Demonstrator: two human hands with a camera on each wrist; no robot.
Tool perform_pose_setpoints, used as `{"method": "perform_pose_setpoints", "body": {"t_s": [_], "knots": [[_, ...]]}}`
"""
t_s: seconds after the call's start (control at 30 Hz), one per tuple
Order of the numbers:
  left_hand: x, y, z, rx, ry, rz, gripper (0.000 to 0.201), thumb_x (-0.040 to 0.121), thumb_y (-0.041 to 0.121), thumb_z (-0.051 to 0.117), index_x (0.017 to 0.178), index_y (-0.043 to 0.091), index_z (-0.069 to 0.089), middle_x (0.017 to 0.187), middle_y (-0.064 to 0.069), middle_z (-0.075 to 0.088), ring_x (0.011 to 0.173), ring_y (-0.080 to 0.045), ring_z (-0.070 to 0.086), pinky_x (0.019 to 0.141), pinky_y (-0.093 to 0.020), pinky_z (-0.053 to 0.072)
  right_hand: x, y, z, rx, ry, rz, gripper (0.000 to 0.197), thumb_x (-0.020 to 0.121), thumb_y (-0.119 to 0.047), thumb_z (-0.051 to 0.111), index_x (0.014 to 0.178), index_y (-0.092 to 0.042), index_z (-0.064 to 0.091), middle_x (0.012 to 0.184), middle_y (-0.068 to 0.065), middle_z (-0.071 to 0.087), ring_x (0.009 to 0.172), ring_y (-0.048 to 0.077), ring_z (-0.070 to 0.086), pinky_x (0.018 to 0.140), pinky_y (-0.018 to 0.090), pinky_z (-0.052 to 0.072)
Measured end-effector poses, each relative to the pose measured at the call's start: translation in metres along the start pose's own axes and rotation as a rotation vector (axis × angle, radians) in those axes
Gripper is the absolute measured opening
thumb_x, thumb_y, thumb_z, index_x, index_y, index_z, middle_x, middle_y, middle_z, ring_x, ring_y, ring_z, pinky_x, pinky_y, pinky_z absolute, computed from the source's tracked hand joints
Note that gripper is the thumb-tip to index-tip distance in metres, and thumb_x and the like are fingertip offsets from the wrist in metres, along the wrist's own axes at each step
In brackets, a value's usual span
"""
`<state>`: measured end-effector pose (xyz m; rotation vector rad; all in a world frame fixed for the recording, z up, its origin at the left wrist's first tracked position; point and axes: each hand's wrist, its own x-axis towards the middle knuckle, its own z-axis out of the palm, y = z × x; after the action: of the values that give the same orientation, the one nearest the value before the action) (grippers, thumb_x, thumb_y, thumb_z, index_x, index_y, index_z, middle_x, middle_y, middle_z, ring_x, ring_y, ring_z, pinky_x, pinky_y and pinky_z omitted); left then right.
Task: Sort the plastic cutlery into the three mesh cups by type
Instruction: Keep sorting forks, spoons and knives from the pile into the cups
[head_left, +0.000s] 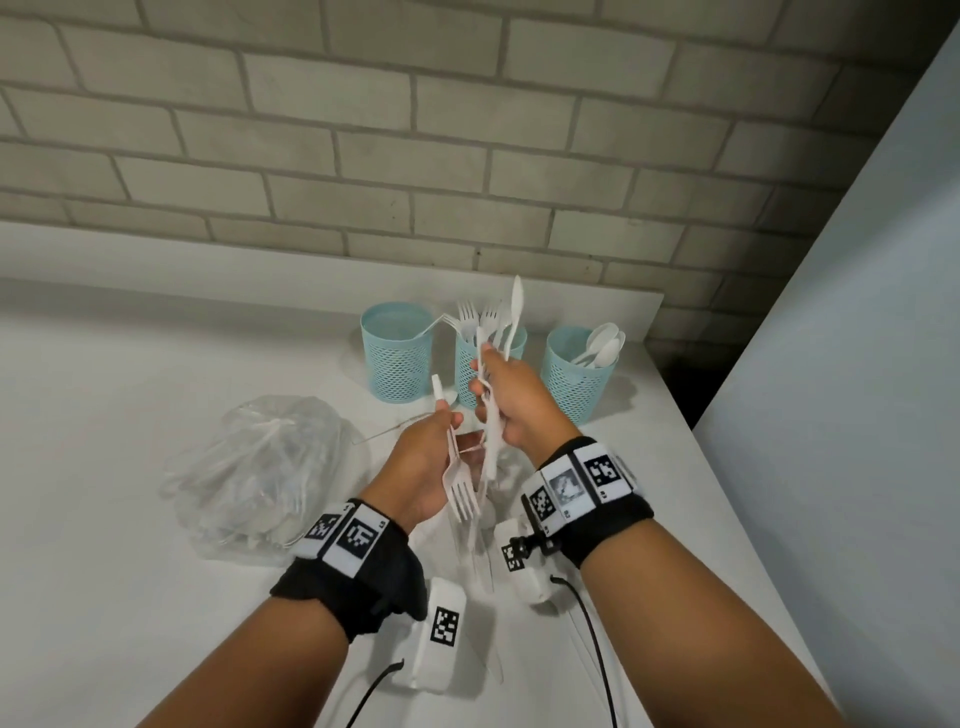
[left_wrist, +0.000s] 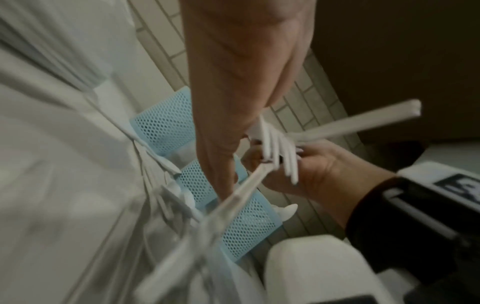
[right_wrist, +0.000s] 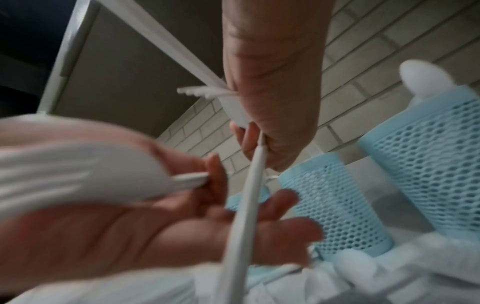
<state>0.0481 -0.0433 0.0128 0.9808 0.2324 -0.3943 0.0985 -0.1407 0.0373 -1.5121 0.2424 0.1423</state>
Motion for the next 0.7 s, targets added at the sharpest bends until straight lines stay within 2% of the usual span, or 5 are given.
{"method": "perform_pose_setpoints", "body": {"t_s": [0.13,0.27,0.47,0.6,0.7], "knots": [[0.006,-0.003,-0.001,0.137,-0.166,-0.060,0.060,0.093,0.057,0.033,0.116,0.009,0.061,0.105,-0.022,0.067,0.090,-0.031,0.065,0.070,-0.038,0.058,0.007,0.019,0.012,-0.242,0.093,-0.150,0.028,0.100,-0.032,0.036,0.094,-0.010,0.051,0.074,0.007,0.056,0.067,0.024,0.059,0.068,0.038,0.052],[0.006,-0.004,-0.004,0.158,-0.222,-0.038,0.042,0.096,0.036,0.043,0.120,0.003,0.055,0.103,-0.018,0.065,0.088,-0.025,0.065,0.080,-0.037,0.053,0.012,0.020,0.007,-0.313,0.053,-0.126,0.028,0.101,-0.032,0.034,0.079,-0.017,0.045,0.073,0.003,0.051,0.078,0.024,0.053,0.089,0.047,0.047],[0.011,-0.006,-0.007,0.185,-0.196,0.017,0.015,0.099,0.013,0.043,0.105,0.007,0.055,0.084,-0.007,0.059,0.066,-0.014,0.054,0.051,-0.023,0.050,0.012,0.012,-0.010,-0.192,-0.160,-0.018,0.032,0.104,-0.031,0.027,0.084,-0.015,0.047,0.069,0.002,0.059,0.044,0.008,0.056,0.037,0.016,0.037],[0.016,-0.010,-0.011,0.222,-0.163,0.024,0.008,0.096,0.010,0.050,0.096,0.009,0.058,0.073,-0.002,0.056,0.060,-0.011,0.049,0.048,-0.020,0.045,0.014,0.012,-0.017,0.011,-0.246,0.086,0.027,0.103,-0.029,0.031,0.092,-0.014,0.050,0.081,0.004,0.060,0.066,0.018,0.058,0.048,0.023,0.046],[0.021,-0.011,-0.009,0.250,-0.127,0.026,0.012,0.094,0.016,0.054,0.085,0.010,0.058,0.066,-0.001,0.053,0.053,-0.010,0.048,0.047,-0.020,0.042,0.014,0.012,-0.016,0.084,-0.264,0.120,0.029,0.103,-0.027,0.032,0.088,-0.014,0.054,0.075,0.006,0.051,0.050,0.014,0.056,0.039,0.018,0.041]]}}
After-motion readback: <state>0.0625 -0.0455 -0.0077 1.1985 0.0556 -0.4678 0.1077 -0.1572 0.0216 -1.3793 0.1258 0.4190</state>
